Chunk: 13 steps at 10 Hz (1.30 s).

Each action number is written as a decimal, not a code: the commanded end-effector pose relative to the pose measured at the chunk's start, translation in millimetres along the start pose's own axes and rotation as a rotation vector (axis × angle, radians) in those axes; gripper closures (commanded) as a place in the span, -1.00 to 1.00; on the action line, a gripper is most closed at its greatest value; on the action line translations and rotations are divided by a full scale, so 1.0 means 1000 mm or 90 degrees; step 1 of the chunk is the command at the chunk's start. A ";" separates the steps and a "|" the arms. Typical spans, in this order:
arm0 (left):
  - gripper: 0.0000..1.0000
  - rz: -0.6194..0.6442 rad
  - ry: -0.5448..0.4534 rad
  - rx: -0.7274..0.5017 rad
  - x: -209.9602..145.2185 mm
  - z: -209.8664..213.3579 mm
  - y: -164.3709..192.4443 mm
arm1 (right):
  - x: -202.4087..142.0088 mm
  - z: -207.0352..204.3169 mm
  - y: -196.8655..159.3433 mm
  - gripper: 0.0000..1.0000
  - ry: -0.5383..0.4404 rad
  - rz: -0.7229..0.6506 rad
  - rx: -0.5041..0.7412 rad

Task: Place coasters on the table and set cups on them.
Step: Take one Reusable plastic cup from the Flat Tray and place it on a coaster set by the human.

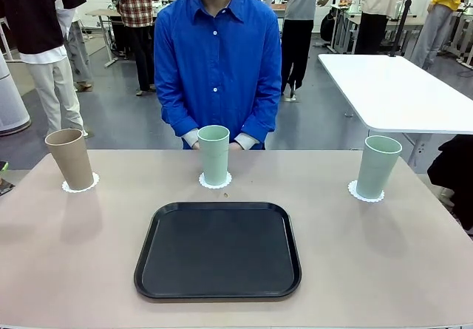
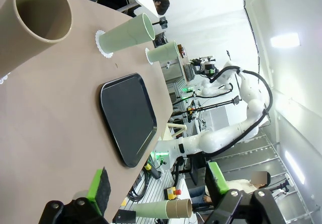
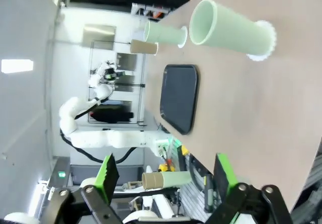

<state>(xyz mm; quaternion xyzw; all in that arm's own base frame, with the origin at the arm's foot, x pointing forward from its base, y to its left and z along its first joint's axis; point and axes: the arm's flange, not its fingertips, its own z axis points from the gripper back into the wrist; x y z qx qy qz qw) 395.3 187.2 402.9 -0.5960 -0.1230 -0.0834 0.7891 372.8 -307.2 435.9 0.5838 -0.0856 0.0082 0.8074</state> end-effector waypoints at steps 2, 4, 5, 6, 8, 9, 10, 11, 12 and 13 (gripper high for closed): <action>-1.00 -0.004 0.000 -0.004 0.000 0.001 -0.003 | 0.022 0.017 -0.030 -1.00 0.008 -0.025 0.026; -1.00 -0.004 0.000 -0.004 0.000 0.001 -0.003 | 0.023 0.016 -0.044 -1.00 0.005 -0.011 0.029; -1.00 -0.004 0.000 -0.004 0.000 0.001 -0.003 | 0.024 0.014 -0.047 -1.00 0.001 -0.004 0.030; -1.00 -0.004 0.000 -0.004 0.000 0.001 -0.003 | 0.026 0.012 -0.050 -1.00 -0.005 0.000 0.031; -1.00 -0.004 0.000 -0.004 0.000 0.001 -0.003 | 0.021 0.010 -0.047 -1.00 0.009 -0.022 0.023; -1.00 -0.004 0.000 -0.004 0.000 0.001 -0.003 | 0.021 0.010 -0.047 -1.00 0.009 -0.022 0.023; -1.00 -0.004 0.000 -0.004 0.000 0.001 -0.003 | 0.021 0.010 -0.047 -1.00 0.009 -0.022 0.023; -1.00 -0.004 0.000 -0.004 0.000 0.001 -0.003 | 0.021 0.010 -0.047 -1.00 0.009 -0.022 0.023; -1.00 -0.004 0.000 -0.004 0.000 0.001 -0.003 | 0.021 0.010 -0.047 -1.00 0.009 -0.022 0.023; -1.00 -0.004 0.000 -0.004 0.000 0.001 -0.003 | 0.021 0.010 -0.047 -1.00 0.009 -0.022 0.023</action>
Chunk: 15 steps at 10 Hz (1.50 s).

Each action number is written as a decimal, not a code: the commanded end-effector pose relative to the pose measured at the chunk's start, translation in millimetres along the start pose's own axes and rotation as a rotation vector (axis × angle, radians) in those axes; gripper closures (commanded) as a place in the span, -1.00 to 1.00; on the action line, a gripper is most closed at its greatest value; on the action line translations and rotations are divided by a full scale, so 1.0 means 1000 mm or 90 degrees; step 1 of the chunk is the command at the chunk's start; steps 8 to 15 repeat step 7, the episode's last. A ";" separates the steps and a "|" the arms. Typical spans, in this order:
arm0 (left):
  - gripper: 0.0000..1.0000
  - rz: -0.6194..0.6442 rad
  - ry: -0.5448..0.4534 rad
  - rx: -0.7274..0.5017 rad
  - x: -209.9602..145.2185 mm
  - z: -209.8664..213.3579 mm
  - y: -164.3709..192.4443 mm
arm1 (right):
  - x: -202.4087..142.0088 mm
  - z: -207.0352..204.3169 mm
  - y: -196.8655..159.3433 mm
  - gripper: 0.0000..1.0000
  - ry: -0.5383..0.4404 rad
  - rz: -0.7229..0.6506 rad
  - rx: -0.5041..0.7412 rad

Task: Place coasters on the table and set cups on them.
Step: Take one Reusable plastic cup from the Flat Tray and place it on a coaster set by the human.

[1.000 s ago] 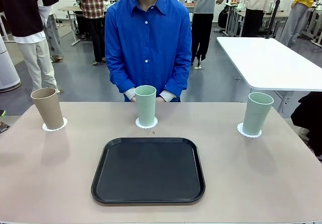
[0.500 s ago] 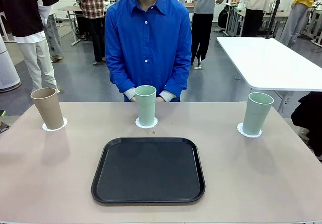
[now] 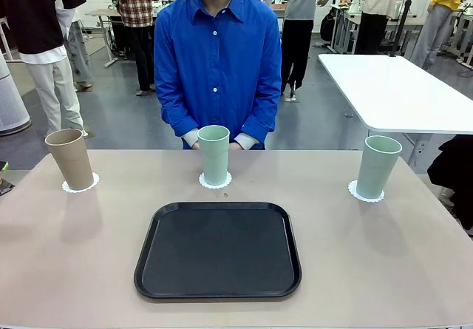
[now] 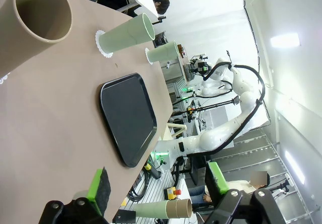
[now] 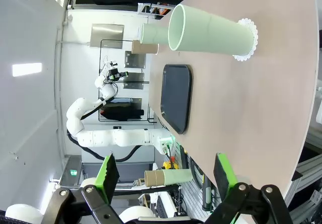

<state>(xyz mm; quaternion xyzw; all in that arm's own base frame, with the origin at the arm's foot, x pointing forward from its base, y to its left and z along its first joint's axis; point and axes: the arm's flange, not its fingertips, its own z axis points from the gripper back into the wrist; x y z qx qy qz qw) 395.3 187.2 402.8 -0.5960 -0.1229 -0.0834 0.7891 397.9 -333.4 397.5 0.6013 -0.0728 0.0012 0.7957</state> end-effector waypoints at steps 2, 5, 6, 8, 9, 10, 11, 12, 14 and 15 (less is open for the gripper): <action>-1.00 -0.004 0.000 -0.004 0.000 0.001 -0.003 | 0.000 0.000 0.000 -1.00 0.002 -0.004 -0.003; -1.00 -0.004 0.000 -0.004 0.000 0.001 -0.003 | 0.000 0.000 0.000 -1.00 0.002 -0.004 -0.003; -1.00 -0.004 0.000 -0.004 0.000 0.001 -0.003 | 0.000 0.000 0.000 -1.00 0.002 -0.004 -0.003; -1.00 -0.004 0.000 -0.004 0.000 0.001 -0.003 | 0.000 0.000 0.000 -1.00 0.002 -0.004 -0.003; -1.00 -0.004 0.000 -0.004 0.000 0.001 -0.003 | 0.000 0.000 0.000 -1.00 0.002 -0.004 -0.003; -1.00 -0.004 0.000 -0.004 0.000 0.001 -0.003 | 0.000 0.000 0.000 -1.00 0.002 -0.004 -0.003; -1.00 -0.004 0.000 -0.004 0.000 0.001 -0.003 | 0.000 0.000 0.000 -1.00 0.002 -0.004 -0.003; -1.00 -0.004 0.000 -0.004 0.000 0.001 -0.003 | 0.000 0.000 0.000 -1.00 0.002 -0.004 -0.003; -1.00 -0.004 0.000 -0.004 0.000 0.001 -0.003 | 0.000 0.000 0.000 -1.00 0.002 -0.004 -0.003; -1.00 -0.004 0.000 -0.004 0.000 0.001 -0.003 | 0.000 0.000 0.000 -1.00 0.002 -0.004 -0.003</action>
